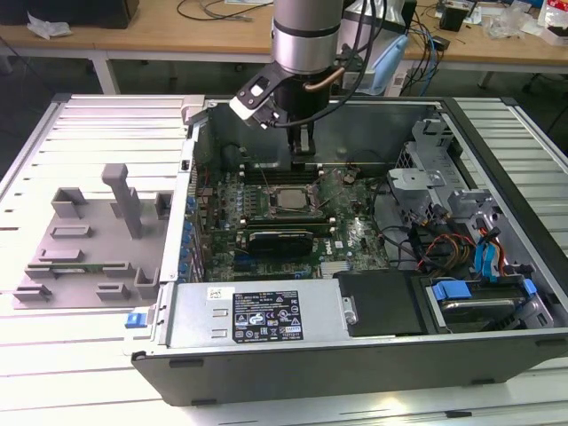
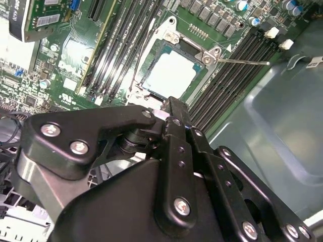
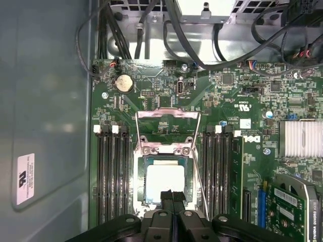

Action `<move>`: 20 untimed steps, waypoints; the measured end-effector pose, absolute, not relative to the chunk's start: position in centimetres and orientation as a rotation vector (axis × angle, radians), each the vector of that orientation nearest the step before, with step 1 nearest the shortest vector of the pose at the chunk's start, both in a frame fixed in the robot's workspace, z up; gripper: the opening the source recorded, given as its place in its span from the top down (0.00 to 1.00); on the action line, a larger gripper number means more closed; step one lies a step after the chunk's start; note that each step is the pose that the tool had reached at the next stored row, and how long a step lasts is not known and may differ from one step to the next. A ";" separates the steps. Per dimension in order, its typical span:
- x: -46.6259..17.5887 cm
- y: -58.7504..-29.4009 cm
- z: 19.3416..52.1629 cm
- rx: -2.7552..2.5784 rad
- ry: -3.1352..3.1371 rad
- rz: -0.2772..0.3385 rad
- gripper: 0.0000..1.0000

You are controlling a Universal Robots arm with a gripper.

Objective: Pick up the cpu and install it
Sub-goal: 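Close the cpu cover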

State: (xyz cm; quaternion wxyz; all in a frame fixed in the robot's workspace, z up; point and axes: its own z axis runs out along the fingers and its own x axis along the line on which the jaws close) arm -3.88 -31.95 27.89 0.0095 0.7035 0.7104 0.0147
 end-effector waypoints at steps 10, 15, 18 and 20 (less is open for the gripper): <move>-3.0 -32.0 27.9 2.197 2.219 0.046 0.89; -2.1 -32.0 27.9 2.197 2.218 0.046 0.89; -1.5 -32.0 27.9 2.197 2.219 0.046 0.89; -0.8 -32.0 27.9 2.197 2.219 0.046 0.89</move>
